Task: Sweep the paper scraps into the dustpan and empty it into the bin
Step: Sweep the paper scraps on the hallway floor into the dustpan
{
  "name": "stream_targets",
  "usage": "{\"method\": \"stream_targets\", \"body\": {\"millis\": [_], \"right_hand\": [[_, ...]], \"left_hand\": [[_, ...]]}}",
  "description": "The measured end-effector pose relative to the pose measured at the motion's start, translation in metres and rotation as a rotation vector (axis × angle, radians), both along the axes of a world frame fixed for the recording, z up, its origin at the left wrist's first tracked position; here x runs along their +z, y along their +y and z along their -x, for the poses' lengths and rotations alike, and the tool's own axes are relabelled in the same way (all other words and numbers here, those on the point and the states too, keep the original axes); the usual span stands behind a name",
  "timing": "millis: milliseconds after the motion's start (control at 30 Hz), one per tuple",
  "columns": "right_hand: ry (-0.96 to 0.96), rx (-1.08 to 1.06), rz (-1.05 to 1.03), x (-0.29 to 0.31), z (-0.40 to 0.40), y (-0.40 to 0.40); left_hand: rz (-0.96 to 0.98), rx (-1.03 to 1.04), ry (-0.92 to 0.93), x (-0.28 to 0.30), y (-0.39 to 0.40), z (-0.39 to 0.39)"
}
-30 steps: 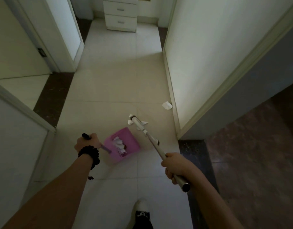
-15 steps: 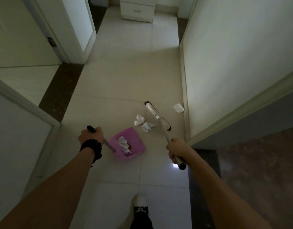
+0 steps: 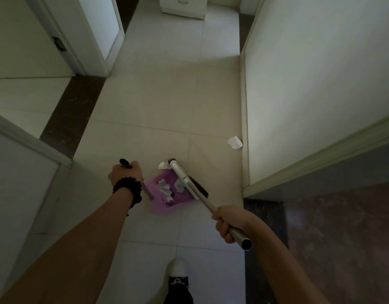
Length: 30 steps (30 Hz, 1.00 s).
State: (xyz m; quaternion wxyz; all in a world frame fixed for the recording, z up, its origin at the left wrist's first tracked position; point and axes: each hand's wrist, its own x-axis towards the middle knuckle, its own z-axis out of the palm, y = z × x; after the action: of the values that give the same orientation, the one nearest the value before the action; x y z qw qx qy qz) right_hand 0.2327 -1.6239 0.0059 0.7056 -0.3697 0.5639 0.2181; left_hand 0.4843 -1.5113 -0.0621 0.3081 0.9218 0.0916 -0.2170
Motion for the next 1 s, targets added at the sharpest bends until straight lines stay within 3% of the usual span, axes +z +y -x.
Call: {"method": "stream_targets", "body": {"millis": [200,467,667,833,1000], "right_hand": [[-0.001,-0.107,-0.098,0.036,0.016,0.012],[-0.005,-0.052,0.074,0.068,0.006,0.016],[-0.044,-0.06,0.164,0.051,-0.029,0.012],[-0.066,0.072,0.305,0.026,-0.073,0.011],[0.022,0.356,0.467,0.0,-0.115,0.007]], "left_hand": [[-0.004,0.001,0.01,0.008,0.015,-0.002],[0.074,0.078,0.055,0.014,0.055,-0.007],[0.196,0.178,0.079,-0.049,0.103,-0.064],[0.278,0.258,0.082,0.042,0.114,-0.05],[0.237,0.336,0.059,0.056,0.127,-0.064]]}}
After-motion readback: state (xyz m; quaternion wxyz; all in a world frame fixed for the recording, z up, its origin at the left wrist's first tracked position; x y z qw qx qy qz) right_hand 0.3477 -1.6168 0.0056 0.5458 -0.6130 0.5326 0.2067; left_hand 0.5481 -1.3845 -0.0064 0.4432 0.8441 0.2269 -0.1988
